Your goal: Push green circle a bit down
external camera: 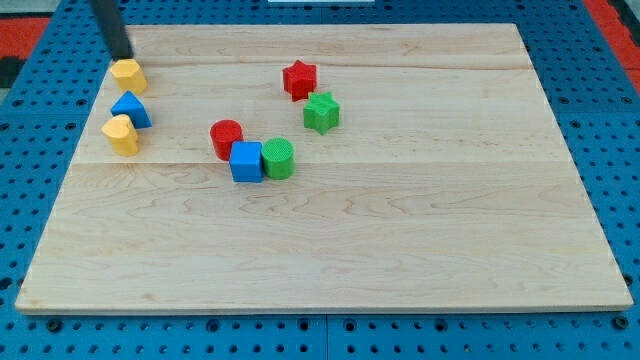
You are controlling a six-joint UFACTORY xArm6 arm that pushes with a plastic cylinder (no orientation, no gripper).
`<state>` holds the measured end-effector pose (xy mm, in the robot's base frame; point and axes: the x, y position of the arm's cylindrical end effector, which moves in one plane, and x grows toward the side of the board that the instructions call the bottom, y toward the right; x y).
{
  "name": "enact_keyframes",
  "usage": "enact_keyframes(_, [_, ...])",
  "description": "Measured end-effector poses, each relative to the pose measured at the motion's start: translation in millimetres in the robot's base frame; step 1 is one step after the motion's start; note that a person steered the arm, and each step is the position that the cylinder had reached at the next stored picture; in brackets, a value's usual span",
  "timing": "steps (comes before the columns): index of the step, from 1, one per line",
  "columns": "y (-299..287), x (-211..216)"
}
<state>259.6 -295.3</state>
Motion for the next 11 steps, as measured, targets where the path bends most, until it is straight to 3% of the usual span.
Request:
enact_keyframes(3, [51.3, 23.4])
enact_keyframes(4, [62.5, 7.6])
enact_keyframes(5, [130.4, 0.2])
enact_keyframes(6, [179.6, 22.2])
enact_keyframes(8, [222.6, 83.6])
enact_keyframes(11, [247.8, 160.3])
